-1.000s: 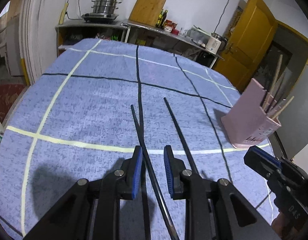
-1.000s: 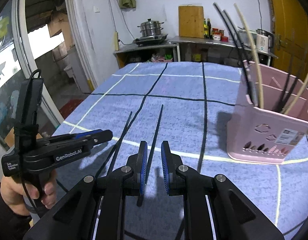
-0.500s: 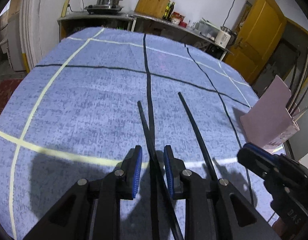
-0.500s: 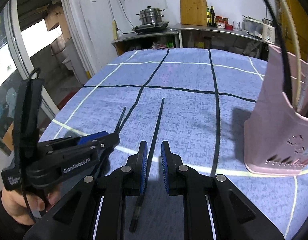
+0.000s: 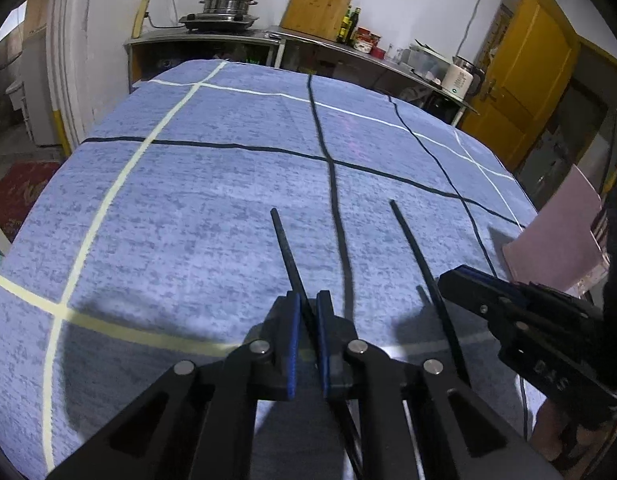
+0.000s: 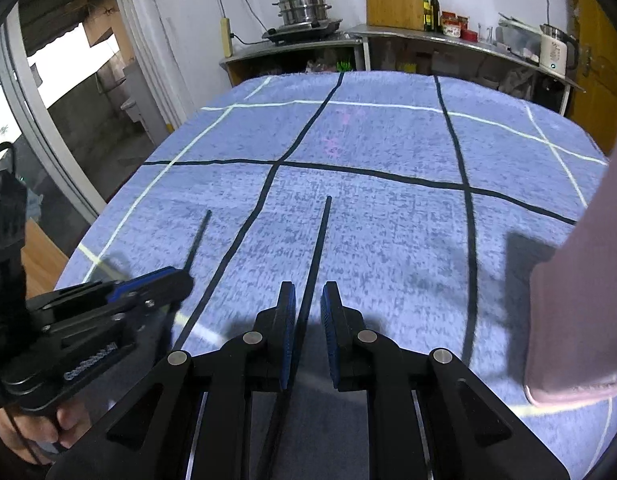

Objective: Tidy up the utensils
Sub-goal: 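Close the left tool on a dark chopstick while the right tool grasps the other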

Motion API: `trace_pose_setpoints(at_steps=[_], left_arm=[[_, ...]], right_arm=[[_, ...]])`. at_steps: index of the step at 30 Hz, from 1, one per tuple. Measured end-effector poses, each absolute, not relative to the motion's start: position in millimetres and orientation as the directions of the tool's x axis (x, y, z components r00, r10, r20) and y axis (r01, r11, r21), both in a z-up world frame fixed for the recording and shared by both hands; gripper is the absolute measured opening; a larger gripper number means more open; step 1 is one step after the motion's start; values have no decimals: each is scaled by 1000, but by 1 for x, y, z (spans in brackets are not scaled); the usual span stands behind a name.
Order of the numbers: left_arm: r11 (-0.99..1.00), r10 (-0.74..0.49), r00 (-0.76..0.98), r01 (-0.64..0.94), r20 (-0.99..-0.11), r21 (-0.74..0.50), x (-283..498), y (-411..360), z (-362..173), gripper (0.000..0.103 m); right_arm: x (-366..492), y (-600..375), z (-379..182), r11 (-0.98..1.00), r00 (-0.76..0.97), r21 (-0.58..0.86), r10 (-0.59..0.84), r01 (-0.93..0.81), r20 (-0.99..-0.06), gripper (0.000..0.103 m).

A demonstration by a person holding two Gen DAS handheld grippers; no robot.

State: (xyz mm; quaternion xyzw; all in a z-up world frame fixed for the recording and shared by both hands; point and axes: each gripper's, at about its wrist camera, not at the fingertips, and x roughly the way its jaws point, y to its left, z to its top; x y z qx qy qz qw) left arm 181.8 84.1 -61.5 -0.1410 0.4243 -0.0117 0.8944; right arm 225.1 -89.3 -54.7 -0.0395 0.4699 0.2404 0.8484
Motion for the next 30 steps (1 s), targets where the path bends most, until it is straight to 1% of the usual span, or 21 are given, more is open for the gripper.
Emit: trace_pose_setpoints(at_steps=[12, 14, 15, 19, 22, 30], left_arm=[[964, -128, 625, -102, -770, -244, 190, 88, -62, 11], [968, -120, 619, -101, -776, -230, 191, 86, -61, 11], [969, -116, 618, -101, -778, -225, 192, 86, -61, 11], [972, -111, 612, -97, -783, -214, 194, 84, -60, 8], [969, -124, 606, -98, -786, -229, 195, 86, -59, 8], [964, -137, 647, -88, -750, -251, 182, 86, -31, 6]], right_arm=[[240, -71, -61, 887, 428, 96, 310, -451, -849, 14], [242, -69, -62, 888, 428, 88, 302, -451, -852, 12], [243, -69, -62, 889, 427, 86, 299, -450, -854, 8], [242, -73, -60, 887, 408, 124, 324, -445, -854, 7], [238, -76, -56, 883, 403, 148, 345, -445, -847, 6], [214, -81, -16, 870, 451, 165, 393, -465, -801, 5]])
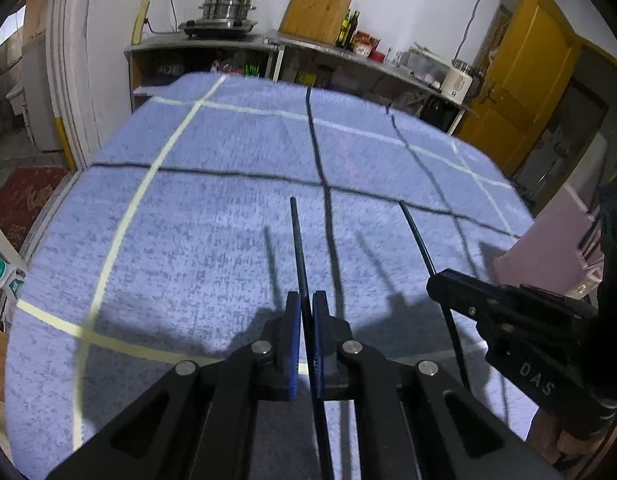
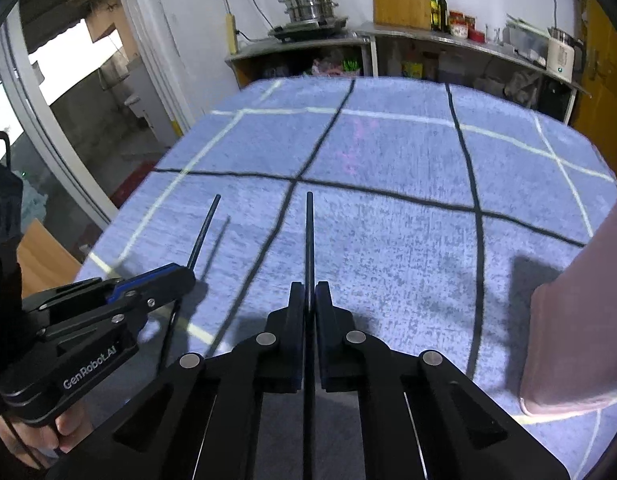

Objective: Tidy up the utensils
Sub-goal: 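Close the left tool on a dark chopstick while the right tool grasps the other, then lift both dark chopsticks upright and carry them over the pink basket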

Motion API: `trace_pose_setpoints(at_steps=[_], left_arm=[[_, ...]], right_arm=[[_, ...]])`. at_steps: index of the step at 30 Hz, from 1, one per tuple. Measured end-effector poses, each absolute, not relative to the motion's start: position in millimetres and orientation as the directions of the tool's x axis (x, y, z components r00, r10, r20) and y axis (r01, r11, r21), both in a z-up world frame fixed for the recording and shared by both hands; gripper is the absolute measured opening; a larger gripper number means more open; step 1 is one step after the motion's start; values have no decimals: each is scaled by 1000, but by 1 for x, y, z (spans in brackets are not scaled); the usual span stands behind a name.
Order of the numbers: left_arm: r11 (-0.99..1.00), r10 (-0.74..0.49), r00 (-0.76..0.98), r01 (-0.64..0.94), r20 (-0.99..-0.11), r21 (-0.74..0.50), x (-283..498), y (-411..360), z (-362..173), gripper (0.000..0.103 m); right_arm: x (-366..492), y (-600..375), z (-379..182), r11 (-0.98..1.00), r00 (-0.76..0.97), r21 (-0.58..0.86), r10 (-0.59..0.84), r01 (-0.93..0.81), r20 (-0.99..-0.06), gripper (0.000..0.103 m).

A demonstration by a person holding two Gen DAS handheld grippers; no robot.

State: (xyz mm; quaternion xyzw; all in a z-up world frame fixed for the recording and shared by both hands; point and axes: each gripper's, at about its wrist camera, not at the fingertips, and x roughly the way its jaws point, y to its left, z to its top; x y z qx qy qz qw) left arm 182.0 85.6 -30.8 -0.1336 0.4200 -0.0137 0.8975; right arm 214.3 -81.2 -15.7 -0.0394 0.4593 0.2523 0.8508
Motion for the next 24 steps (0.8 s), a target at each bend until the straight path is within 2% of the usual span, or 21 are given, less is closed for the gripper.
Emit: trace_pose_setpoints(at_steps=[13, 24], left_arm=[[966, -177, 745, 6, -643, -259, 135, 69, 52, 5], [965, -227, 764, 94, -605, -243, 110, 41, 89, 5]], right_arm=[[159, -120, 70, 867, 571, 171, 444, -468, -691, 5], [126, -157, 99, 883, 618, 188, 440, -431, -651, 5]])
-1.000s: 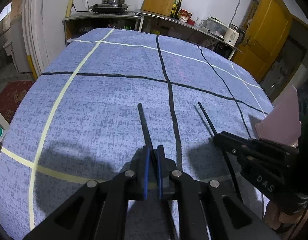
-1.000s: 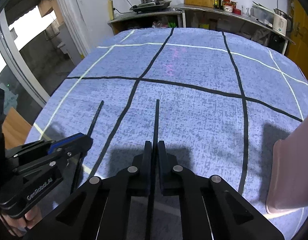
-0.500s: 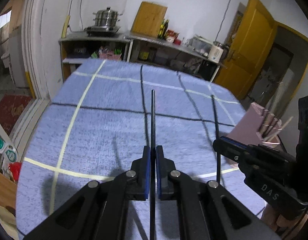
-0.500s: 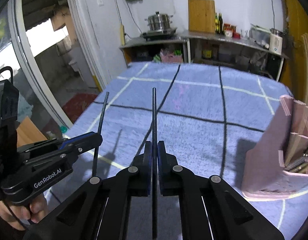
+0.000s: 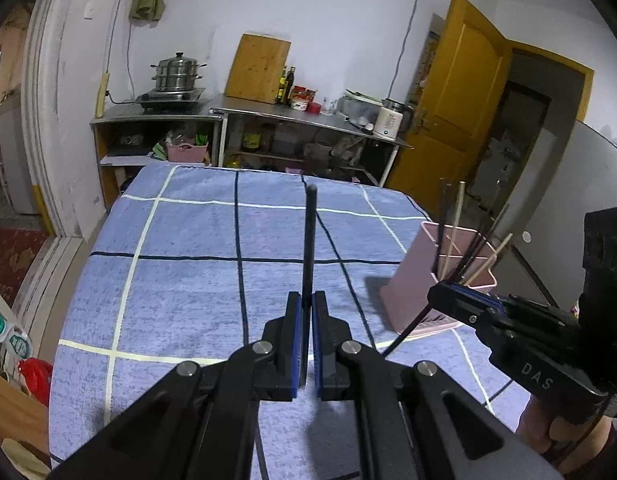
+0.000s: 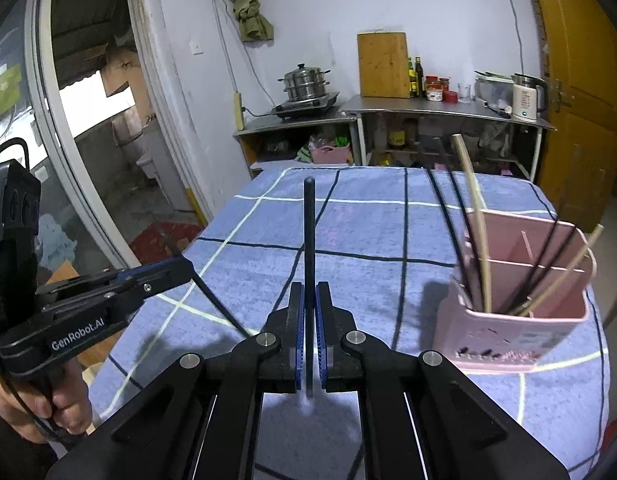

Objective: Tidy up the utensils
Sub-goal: 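Lift both dark chopsticks upright and carry them over the pink basket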

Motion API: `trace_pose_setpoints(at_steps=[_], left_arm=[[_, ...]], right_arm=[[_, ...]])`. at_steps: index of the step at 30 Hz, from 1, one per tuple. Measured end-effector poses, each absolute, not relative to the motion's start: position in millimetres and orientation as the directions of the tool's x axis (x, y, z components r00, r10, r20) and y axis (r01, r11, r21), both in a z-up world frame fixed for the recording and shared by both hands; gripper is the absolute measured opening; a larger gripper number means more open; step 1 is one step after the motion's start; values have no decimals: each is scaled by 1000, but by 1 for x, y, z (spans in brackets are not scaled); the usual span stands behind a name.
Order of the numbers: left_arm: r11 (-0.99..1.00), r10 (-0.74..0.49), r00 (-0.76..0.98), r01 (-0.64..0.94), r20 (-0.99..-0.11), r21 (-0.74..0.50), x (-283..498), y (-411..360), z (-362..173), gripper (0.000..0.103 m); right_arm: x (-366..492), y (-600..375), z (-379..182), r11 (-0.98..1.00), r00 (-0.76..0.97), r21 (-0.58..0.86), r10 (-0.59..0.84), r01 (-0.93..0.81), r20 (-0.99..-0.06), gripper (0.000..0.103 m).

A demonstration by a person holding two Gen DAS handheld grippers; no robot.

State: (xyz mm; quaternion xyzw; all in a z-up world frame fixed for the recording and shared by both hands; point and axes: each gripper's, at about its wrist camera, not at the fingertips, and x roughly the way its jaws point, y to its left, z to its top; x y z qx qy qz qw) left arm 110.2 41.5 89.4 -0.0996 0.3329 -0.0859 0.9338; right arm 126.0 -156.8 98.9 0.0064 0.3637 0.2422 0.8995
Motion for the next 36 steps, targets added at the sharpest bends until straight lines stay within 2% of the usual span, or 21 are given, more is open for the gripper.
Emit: trace_pose_setpoints(at_steps=[8, 16, 25, 36], left_arm=[[961, -260, 751, 138, -607, -241, 103, 23, 100, 5], [933, -353, 724, 230, -592, -275, 103, -5, 117, 5], [880, -475, 694, 356, -541, -314, 121, -49, 146, 5], [856, -517, 712, 423, -475, -298, 163, -80, 186, 5]], right_arm=[[114, -184, 112, 898, 646, 199, 423, -393, -635, 5], [103, -220, 129, 923, 695, 192, 378, -334, -611, 5], [107, -268, 160, 951, 762, 187, 308, -245, -570, 5], [136, -293, 199, 964, 829, 174, 260, -199, -495, 5]])
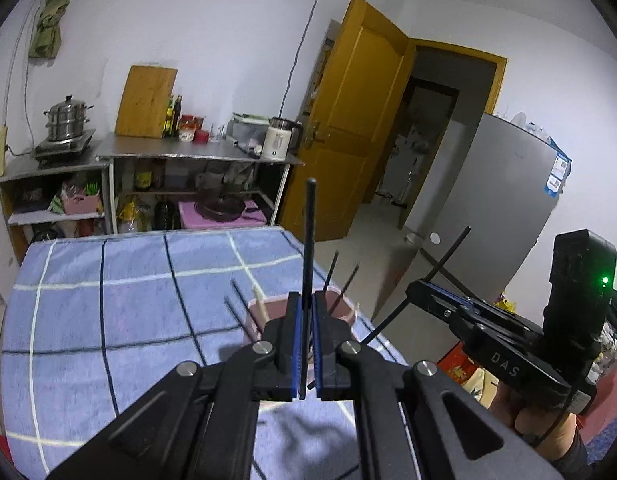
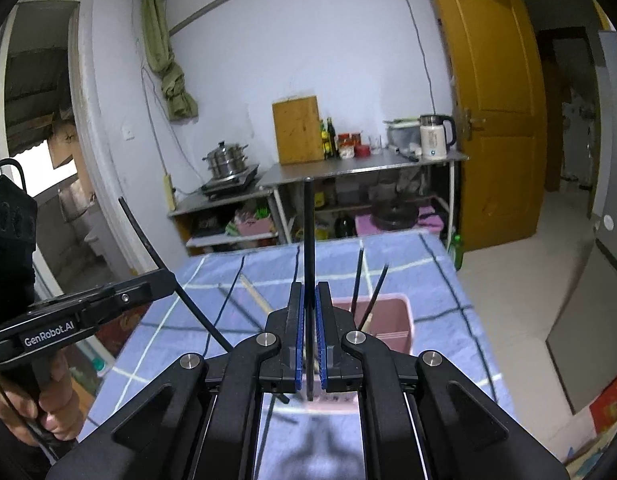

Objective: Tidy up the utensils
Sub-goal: 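Lift both dark chopsticks upright and carry them over the pink basket, then lower both dark chopsticks into the basket and open both tools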

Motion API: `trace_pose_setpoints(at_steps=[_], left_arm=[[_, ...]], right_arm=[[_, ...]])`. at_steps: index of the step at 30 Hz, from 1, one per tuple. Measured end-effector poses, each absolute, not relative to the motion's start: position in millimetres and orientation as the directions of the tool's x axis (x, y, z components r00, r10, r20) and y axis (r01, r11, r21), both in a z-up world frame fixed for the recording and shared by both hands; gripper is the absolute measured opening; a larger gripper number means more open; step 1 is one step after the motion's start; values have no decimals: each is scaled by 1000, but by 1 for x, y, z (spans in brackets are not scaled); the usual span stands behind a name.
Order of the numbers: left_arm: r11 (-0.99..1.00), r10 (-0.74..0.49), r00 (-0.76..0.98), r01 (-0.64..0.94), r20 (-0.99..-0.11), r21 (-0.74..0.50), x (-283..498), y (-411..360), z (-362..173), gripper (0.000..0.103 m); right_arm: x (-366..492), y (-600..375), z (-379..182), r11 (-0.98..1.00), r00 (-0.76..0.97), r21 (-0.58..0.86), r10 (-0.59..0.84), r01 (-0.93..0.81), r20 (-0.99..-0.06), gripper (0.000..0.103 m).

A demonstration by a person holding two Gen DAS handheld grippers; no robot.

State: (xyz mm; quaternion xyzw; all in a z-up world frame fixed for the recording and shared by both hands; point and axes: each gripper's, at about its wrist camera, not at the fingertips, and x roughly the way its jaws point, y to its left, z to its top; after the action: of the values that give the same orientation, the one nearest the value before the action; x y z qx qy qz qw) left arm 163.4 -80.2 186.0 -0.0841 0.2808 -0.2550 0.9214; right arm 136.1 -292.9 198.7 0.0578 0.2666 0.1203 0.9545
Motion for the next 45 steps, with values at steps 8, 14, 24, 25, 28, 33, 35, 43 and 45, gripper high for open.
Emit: trace_pose_setpoints(at_steps=[8, 14, 24, 25, 28, 33, 35, 43, 45], left_arm=[[868, -497, 732, 415, -465, -273, 192, -88, 192, 5], [870, -493, 716, 412, -495, -270, 204, -95, 174, 5], [871, -490, 691, 419, -532, -258, 214, -106, 145, 5], [872, -488, 689, 418, -537, -255, 216, -107, 143, 5], [869, -492, 680, 426, -543, -254, 215, -109, 137, 5], [876, -476, 657, 414, -585, -248, 218, -111, 121, 5], [878, -471, 647, 407, -599, -251, 219, -111, 115, 5], [888, -452, 642, 391, -619, -242, 221, -108, 106, 6], [887, -456, 648, 391, -610, -246, 218, -105, 109, 7]], right_arm=[[163, -294, 201, 967, 839, 159, 252, -199, -483, 5], [180, -296, 179, 967, 821, 170, 252, -190, -512, 5], [195, -295, 147, 968, 792, 161, 249, -190, -558, 5], [195, -294, 145, 969, 789, 157, 247, -192, -562, 5], [197, -292, 137, 967, 775, 155, 254, -202, -578, 5], [201, -289, 124, 969, 752, 151, 248, -197, -611, 5], [203, -290, 120, 969, 745, 155, 249, -195, -619, 5], [204, -294, 113, 969, 731, 167, 246, -181, -637, 6], [202, -293, 118, 970, 744, 158, 242, -183, -623, 6]])
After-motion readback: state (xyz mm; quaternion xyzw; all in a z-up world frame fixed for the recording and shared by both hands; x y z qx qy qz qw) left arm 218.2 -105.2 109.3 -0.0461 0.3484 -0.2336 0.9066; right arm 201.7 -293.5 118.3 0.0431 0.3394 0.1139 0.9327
